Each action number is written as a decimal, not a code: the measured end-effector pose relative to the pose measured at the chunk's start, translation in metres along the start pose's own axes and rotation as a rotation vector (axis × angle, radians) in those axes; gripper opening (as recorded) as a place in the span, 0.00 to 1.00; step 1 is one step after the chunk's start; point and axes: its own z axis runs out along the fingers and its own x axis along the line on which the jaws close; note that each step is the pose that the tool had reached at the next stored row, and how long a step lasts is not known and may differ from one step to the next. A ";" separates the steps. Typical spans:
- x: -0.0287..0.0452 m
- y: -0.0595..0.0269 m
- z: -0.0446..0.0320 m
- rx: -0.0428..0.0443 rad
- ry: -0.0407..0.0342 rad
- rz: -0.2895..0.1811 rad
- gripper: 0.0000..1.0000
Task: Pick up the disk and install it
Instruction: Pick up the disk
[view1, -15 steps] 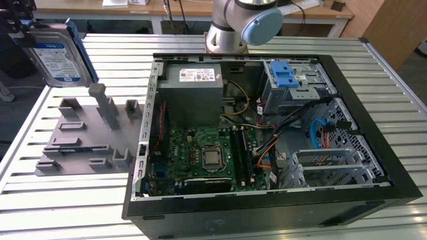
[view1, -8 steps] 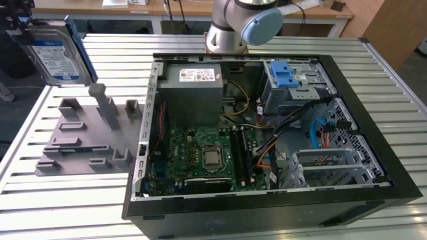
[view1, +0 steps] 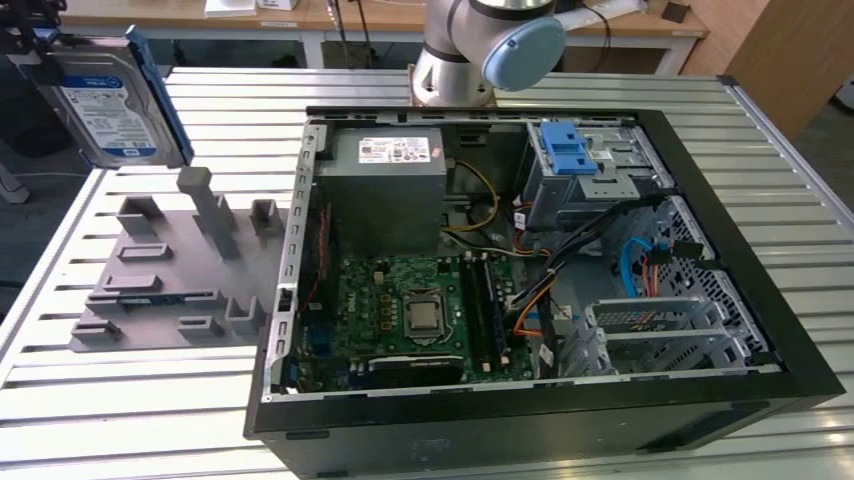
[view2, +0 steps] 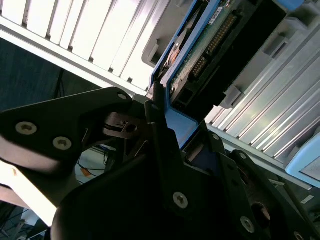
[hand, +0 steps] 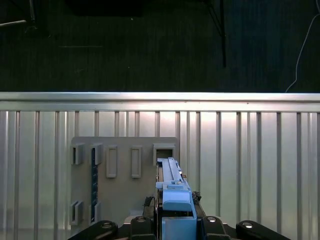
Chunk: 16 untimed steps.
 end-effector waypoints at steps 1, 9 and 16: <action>-0.0001 0.0000 -0.0006 -0.0001 0.0006 0.000 0.36; -0.0009 0.0000 -0.0058 -0.0001 0.0056 0.000 0.36; -0.0012 0.0005 -0.0116 0.0028 0.0078 0.000 0.36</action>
